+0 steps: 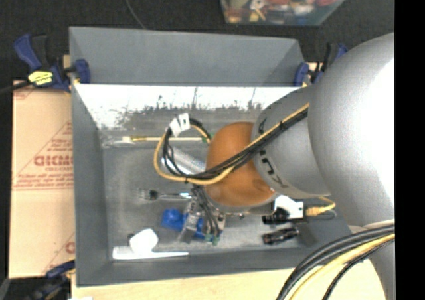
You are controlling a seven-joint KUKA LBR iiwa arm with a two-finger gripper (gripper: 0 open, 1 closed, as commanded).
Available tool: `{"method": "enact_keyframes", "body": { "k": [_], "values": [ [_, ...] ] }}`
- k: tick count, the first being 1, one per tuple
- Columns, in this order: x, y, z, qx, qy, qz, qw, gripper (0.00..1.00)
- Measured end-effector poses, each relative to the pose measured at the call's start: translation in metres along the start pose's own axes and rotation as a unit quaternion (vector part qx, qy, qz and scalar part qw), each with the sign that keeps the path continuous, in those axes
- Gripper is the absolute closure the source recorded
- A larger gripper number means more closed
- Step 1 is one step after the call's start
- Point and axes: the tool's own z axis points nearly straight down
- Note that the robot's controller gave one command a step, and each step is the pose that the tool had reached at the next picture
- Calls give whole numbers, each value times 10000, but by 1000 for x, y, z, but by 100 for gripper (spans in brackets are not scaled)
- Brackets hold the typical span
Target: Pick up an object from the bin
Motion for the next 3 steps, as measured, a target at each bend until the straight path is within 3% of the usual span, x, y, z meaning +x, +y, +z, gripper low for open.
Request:
{"method": "enact_keyframes", "body": {
  "k": [2, 3],
  "values": [
    [-2, 1, -30, -20, -31, -5, 10000, 100],
    [0, -1, -52, 13, 20, -15, 10000, 100]
  ]
}}
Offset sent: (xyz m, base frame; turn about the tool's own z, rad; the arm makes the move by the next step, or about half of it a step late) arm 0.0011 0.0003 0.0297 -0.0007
